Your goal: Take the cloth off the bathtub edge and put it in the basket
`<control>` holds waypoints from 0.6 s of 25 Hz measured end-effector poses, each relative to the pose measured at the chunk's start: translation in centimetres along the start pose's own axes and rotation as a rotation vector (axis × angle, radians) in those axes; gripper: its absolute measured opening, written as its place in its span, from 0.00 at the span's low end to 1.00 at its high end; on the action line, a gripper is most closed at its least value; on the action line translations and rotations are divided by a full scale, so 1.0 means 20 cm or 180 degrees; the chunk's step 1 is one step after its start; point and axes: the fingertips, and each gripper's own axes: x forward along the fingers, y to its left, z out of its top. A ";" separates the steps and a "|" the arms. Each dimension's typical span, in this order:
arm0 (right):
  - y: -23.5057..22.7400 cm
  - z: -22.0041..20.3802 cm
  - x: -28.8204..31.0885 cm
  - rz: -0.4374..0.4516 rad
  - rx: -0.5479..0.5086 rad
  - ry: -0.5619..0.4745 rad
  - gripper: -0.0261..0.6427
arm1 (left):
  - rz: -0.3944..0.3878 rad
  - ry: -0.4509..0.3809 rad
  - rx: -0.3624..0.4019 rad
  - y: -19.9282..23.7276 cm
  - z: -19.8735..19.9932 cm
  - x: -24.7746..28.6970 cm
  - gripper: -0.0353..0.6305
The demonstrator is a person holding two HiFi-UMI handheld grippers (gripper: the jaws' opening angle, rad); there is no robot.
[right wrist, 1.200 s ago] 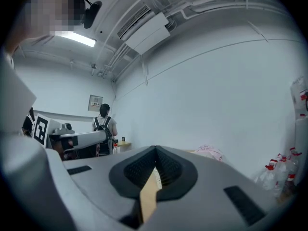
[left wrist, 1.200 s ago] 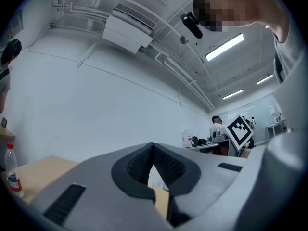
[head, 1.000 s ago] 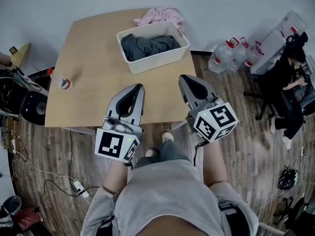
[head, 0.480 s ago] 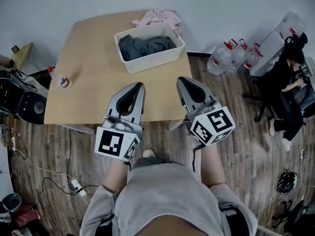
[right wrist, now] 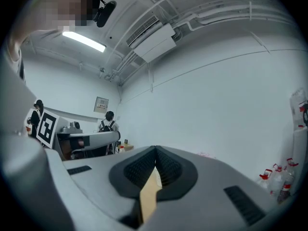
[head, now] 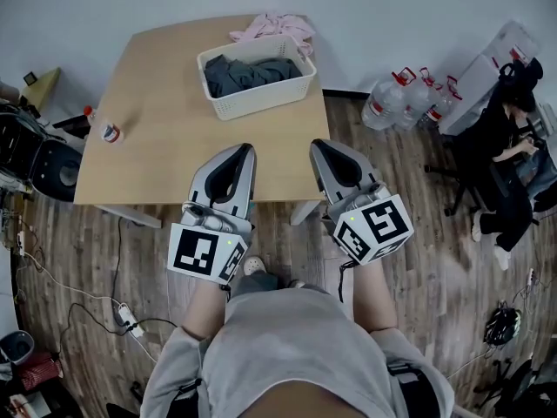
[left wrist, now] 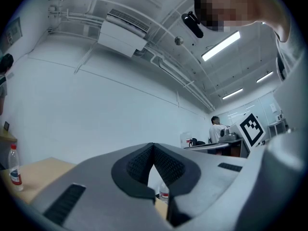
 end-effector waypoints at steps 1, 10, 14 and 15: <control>0.01 0.00 -0.02 0.0010 -0.0002 0.0000 0.05 | 0.0003 0.0005 0.0002 -0.02 0.00 -0.01 0.05; 0.05 0.01 -0.21 0.0114 0.0027 -0.0040 0.06 | 0.0076 0.0026 0.0024 -0.21 0.01 -0.11 0.05; 0.08 -0.01 -0.30 0.0131 0.0094 -0.0058 0.05 | 0.0101 0.0031 0.0042 -0.29 0.02 -0.16 0.05; 0.09 -0.01 -0.32 0.0138 0.0112 -0.0065 0.06 | 0.0104 0.0031 0.0048 -0.31 0.02 -0.18 0.05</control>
